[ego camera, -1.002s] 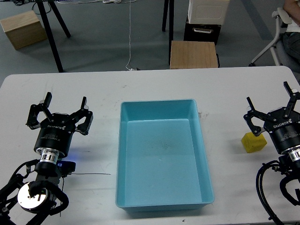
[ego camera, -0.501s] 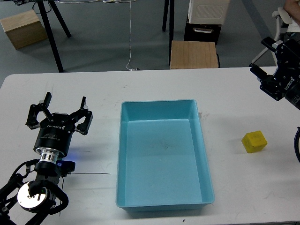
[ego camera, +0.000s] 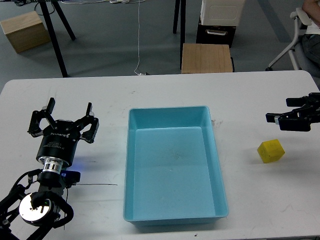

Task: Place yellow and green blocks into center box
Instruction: 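Raise the right gripper and move it above the yellow cube, then lower the right gripper and close it on the yellow cube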

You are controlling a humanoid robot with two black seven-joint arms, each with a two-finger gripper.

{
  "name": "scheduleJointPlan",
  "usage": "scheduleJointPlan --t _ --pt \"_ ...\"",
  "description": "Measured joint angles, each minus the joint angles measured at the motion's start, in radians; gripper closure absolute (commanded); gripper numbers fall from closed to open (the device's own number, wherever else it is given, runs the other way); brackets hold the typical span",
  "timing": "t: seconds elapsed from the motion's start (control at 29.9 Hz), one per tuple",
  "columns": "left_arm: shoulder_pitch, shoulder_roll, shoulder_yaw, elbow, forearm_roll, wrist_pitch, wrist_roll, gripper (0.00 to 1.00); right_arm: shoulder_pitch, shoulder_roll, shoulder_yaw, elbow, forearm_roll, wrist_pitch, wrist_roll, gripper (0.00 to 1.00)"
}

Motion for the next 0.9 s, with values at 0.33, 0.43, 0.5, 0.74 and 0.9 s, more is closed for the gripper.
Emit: scheduleJointPlan --t 0.33,0.43,0.5,0.74,0.9 --pt "0.0 0.0 0.005 0.008 0.001 -0.002 0.0 0.0 -0.012 -0.025 -0.072 -0.168 -0.03 0.0 0.0 0.01" --pt "-0.001 0.0 0.006 0.008 0.001 -0.002 0.0 0.0 0.001 -0.013 -0.119 -0.195 -0.039 0.0 0.0 0.01" --pt "0.0 0.0 0.007 0.011 0.001 -0.002 0.0 0.0 0.006 -0.013 -0.139 -0.204 -0.042 0.0 0.0 0.01" --pt "0.0 -0.006 0.01 0.022 0.002 -0.002 0.0 0.0 0.005 0.024 -0.185 -0.208 -0.041 0.0 0.0 0.01" --pt "0.0 -0.006 0.01 0.022 0.002 -0.002 0.0 0.0 0.008 0.064 -0.221 -0.21 -0.039 0.0 0.0 0.01"
